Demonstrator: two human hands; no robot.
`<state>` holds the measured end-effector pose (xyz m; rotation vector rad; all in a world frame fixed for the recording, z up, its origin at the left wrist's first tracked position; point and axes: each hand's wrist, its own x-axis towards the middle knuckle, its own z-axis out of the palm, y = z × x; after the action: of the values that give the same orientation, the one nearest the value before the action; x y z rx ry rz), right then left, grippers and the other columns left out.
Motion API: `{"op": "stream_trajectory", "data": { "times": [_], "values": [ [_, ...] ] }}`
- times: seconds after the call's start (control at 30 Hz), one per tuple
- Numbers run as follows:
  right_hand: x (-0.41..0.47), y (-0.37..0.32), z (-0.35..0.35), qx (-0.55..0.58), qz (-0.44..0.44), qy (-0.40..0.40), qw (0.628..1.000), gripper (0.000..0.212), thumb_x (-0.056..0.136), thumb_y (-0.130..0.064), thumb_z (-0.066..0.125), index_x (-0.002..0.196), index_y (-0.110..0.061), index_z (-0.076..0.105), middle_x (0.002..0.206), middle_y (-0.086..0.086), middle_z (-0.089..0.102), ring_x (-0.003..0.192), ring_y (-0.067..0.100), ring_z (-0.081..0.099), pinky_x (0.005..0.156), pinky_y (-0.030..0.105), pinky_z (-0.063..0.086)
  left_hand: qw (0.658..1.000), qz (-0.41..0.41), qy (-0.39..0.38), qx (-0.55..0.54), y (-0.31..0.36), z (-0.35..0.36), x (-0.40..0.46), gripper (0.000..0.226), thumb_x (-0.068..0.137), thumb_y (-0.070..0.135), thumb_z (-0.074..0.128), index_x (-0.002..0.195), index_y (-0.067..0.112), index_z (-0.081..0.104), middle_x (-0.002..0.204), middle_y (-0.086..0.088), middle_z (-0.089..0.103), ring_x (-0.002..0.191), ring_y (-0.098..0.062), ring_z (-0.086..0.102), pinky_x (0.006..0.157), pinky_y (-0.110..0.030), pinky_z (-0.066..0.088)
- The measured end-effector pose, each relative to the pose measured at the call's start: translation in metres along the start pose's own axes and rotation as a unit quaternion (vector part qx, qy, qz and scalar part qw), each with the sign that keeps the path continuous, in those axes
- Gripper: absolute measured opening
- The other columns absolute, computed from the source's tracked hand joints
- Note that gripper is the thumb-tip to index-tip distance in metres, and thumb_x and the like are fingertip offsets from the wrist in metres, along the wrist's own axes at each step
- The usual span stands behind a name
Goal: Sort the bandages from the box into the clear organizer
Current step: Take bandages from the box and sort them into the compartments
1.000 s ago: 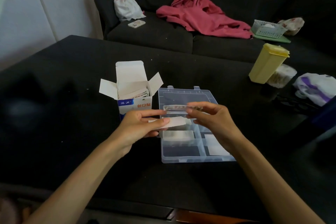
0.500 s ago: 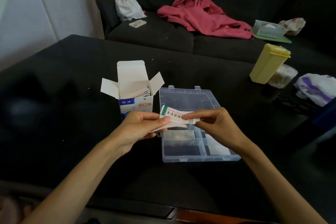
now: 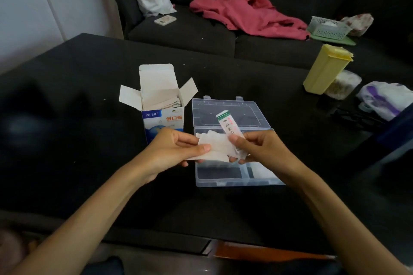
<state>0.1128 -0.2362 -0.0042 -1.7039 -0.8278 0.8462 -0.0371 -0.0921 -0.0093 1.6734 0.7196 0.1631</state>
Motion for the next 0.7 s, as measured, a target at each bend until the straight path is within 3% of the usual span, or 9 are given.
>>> {"op": "stream_trajectory", "data": {
  "times": [0.13,0.27,0.43,0.57,0.7],
  "values": [
    [0.005,0.003,-0.002,-0.039,0.034,0.006,0.999,0.026,0.084,-0.029,0.063,0.104,-0.015,0.069,0.093,-0.014,0.059,0.074,0.015,0.065,0.058,0.016,0.053,0.999,-0.021,-0.024,0.031,-0.001,-0.004,0.000,0.018,0.075,0.030,0.074,0.092,0.024,0.069,0.082,0.012,0.071,0.071,-0.001,0.068,0.049,-0.010,0.044],
    [0.011,0.000,-0.005,-0.048,0.027,0.015,0.998,0.020,0.080,-0.026,0.068,0.098,-0.019,0.071,0.091,-0.015,0.059,0.078,0.015,0.063,0.057,0.014,0.050,0.999,-0.019,-0.002,0.029,-0.002,-0.008,0.001,0.020,0.077,0.028,0.073,0.096,0.022,0.069,0.083,0.009,0.072,0.075,-0.004,0.067,0.048,-0.010,0.043],
    [0.019,-0.002,-0.012,-0.070,0.038,0.000,0.997,0.015,0.080,-0.018,0.069,0.094,-0.022,0.071,0.095,-0.009,0.064,0.084,0.014,0.064,0.061,0.017,0.055,1.000,-0.009,0.018,0.015,-0.004,-0.010,0.004,0.007,0.079,0.022,0.072,0.084,0.027,0.068,0.067,0.016,0.069,0.062,0.006,0.065,0.046,-0.008,0.044],
    [0.022,0.002,-0.016,-0.128,0.042,0.001,0.991,0.019,0.081,-0.014,0.069,0.097,-0.022,0.068,0.099,-0.006,0.065,0.081,0.010,0.064,0.064,0.017,0.056,0.999,-0.011,0.019,0.031,0.001,-0.023,0.000,0.015,0.080,0.024,0.071,0.093,0.031,0.067,0.073,0.011,0.071,0.066,0.003,0.067,0.047,-0.010,0.045],
    [0.026,0.006,-0.018,-0.231,0.000,0.025,0.973,0.027,0.083,-0.015,0.068,0.109,-0.013,0.068,0.113,0.001,0.065,0.078,0.006,0.061,0.061,0.016,0.054,0.994,0.028,0.109,-0.001,0.003,-0.038,-0.003,0.011,0.080,0.021,0.072,0.089,0.027,0.070,0.080,0.010,0.070,0.066,0.000,0.068,0.047,-0.011,0.046]
  ]
}}
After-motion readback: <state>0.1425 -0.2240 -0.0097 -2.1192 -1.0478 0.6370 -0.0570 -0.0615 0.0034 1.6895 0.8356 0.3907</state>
